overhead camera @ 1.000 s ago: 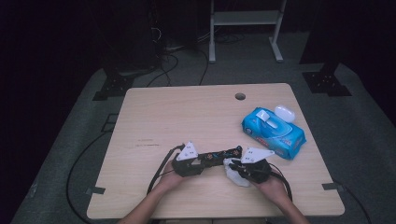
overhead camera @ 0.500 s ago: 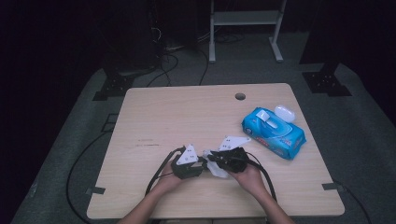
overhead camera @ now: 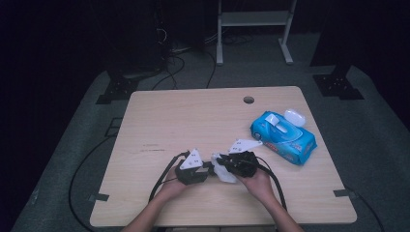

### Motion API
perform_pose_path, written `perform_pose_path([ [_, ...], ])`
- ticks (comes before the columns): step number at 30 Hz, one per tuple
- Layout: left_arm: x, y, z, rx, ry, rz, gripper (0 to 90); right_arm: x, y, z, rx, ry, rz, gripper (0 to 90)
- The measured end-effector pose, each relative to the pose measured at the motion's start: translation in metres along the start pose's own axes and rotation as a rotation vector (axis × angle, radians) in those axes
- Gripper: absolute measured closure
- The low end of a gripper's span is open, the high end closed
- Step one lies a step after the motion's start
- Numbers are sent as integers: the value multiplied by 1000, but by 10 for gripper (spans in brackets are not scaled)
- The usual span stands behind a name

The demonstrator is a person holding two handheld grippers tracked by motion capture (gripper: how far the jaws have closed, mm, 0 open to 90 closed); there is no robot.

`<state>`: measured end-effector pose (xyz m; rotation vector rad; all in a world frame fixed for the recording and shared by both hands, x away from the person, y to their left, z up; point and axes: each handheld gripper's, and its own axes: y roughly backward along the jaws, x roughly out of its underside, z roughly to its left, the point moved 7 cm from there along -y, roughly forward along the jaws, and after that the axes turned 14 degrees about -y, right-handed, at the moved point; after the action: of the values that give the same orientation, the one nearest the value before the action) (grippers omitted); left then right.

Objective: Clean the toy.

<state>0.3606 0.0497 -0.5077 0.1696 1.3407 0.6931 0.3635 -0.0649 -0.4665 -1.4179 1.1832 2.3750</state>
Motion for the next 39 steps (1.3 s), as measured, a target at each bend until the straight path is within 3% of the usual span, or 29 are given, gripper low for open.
perform_pose_path([
  [3, 0, 0, 0, 0, 7, -1, 710, 0, 5, -10, 49, 2, -4, 820],
  [5, 0, 0, 1, 1, 10, 0, 711, 1, 10, -19, 76, -25, -10, 821],
  [7, 0, 0, 1, 1, 9, 4, 711, 1, 10, -20, 69, -53, -17, 821],
  [9, 0, 0, 1, -2, 3, 11, 712, 1, 7, -14, 67, -27, -22, 821],
  [11, 0, 0, 2, -7, -2, 15, 714, 0, 4, -6, 33, -23, -13, 821],
  [13, 0, 1, 2, -9, -4, 16, 714, -1, 3, -6, 42, 4, -8, 821],
  [17, 0, 1, 3, -6, 13, 15, 714, -1, 10, -23, 106, -15, -14, 822],
  [20, 0, 0, 3, -4, 23, 16, 714, -1, 14, -30, 111, -51, -23, 821],
  [27, 0, 1, 2, -2, 7, 17, 713, -1, 3, -8, 59, 6, -9, 821],
  [31, 0, 1, 2, 0, -7, 20, 713, -2, 9, -23, 119, -3, -5, 821],
  [34, 0, 1, 2, 2, -9, 20, 713, -1, 18, -39, 160, -46, -15, 822],
  [37, 0, 1, 2, 3, -2, 18, 713, -1, 17, -39, 154, -56, -24, 822],
  [39, 0, 1, 2, 3, -1, 18, 713, -1, 13, -30, 112, -46, -23, 821],
])
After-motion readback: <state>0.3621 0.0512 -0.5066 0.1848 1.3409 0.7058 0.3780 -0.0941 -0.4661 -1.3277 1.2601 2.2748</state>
